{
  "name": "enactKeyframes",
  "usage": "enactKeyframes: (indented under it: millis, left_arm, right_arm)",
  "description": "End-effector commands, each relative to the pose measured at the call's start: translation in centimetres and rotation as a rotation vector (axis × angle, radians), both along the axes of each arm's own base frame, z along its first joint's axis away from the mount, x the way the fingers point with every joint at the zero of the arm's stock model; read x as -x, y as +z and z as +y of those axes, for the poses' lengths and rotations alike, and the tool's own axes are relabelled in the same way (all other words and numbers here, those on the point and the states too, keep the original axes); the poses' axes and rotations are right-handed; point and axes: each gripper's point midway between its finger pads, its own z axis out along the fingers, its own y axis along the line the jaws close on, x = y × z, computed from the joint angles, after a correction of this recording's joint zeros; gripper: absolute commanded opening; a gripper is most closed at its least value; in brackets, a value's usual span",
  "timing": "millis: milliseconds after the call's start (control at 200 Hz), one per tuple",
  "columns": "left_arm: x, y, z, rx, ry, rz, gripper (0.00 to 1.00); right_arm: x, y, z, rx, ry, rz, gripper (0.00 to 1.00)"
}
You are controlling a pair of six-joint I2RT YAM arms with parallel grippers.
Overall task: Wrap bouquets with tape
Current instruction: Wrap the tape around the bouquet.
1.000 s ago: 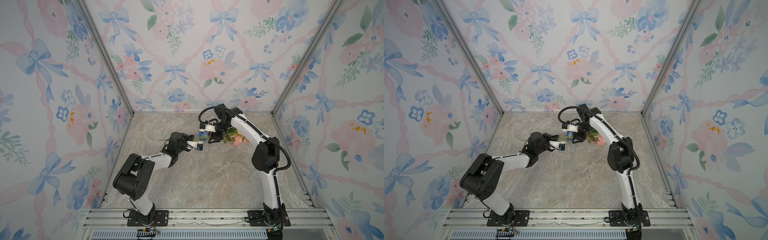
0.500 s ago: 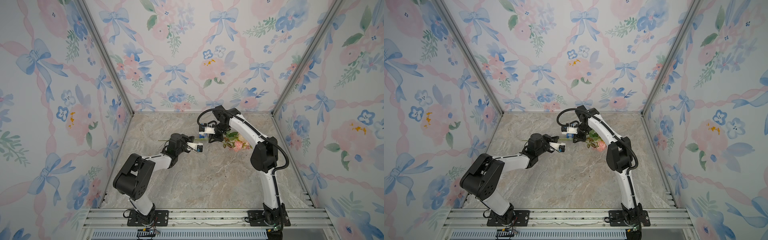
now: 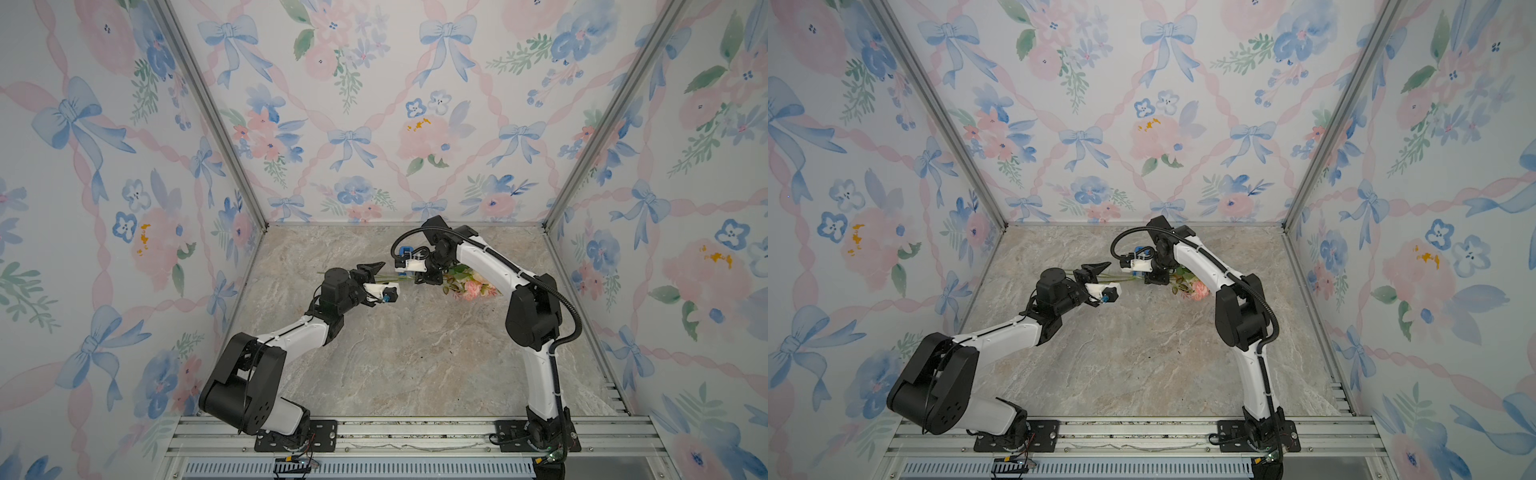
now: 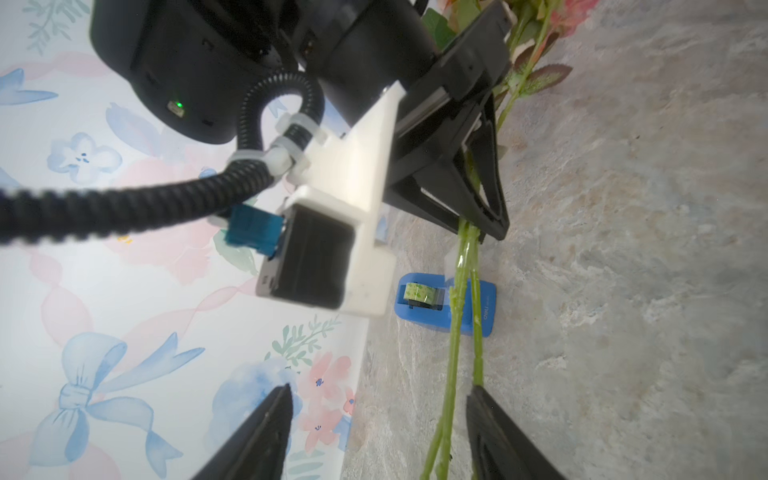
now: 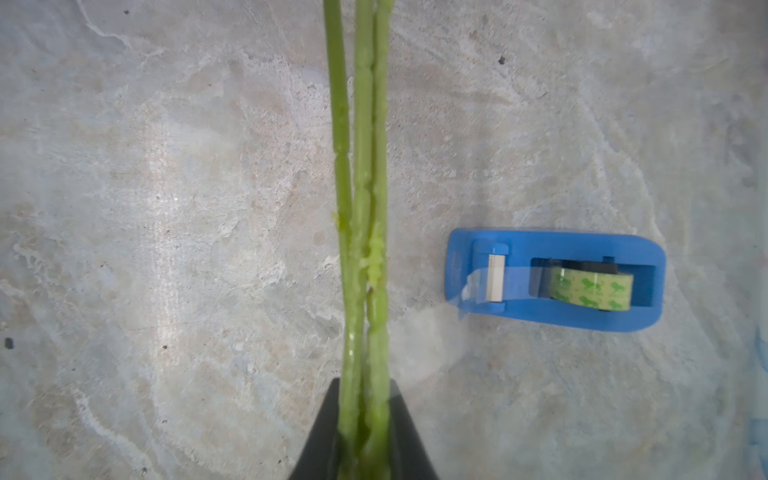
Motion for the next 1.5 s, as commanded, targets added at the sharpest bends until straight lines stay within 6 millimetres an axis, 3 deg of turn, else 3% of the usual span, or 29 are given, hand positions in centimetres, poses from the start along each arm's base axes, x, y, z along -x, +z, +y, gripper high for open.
enactKeyframes:
  millis: [0,155,175,520,760,905,1245,1495]
  left_arm:
    - [2.4,-0.9,0.9,0.098,-0.05,0.183,0.7]
    - [3.1,-1.3,2.1,0.098,-0.051,0.328,0.71]
    - [2.7,-0.5,2.0,0.093,-0.058,0.339,0.71]
    - [0.7,0.4,1.6,0.103,-0.045,0.536,0.71]
    - [0.6,-1.9,0.8,0.086,-0.069,0.712,0.67]
    - [-0.2,-2.6,0.5,0.089,-0.035,0.746,0.72]
    - [-2.7,-4.1,-0.6,0.001,0.031,0.731,0.82]
    - [-4.1,-5.8,-1.3,-0.018,0.056,0.803,0.73]
  right_arm:
    - [-1.3,3.4,0.7,-0.046,0.015,-0.19,0.0]
    - [-1.4,4.1,1.1,-0.089,0.037,-0.328,0.0]
    - [-1.4,4.0,1.1,-0.091,0.04,-0.344,0.0]
    - [-1.8,4.0,1.4,-0.082,0.093,-0.648,0.0]
    - [-3.0,5.4,1.0,-0.083,0.091,-0.902,0.0]
    - [-2.7,6.7,1.2,-0.118,0.115,-1.03,0.0]
    - [-1.2,6.7,1.7,-0.123,0.168,-1.098,0.0]
    - [-0.2,7.3,2.2,-0.152,0.19,-1.164,0.0]
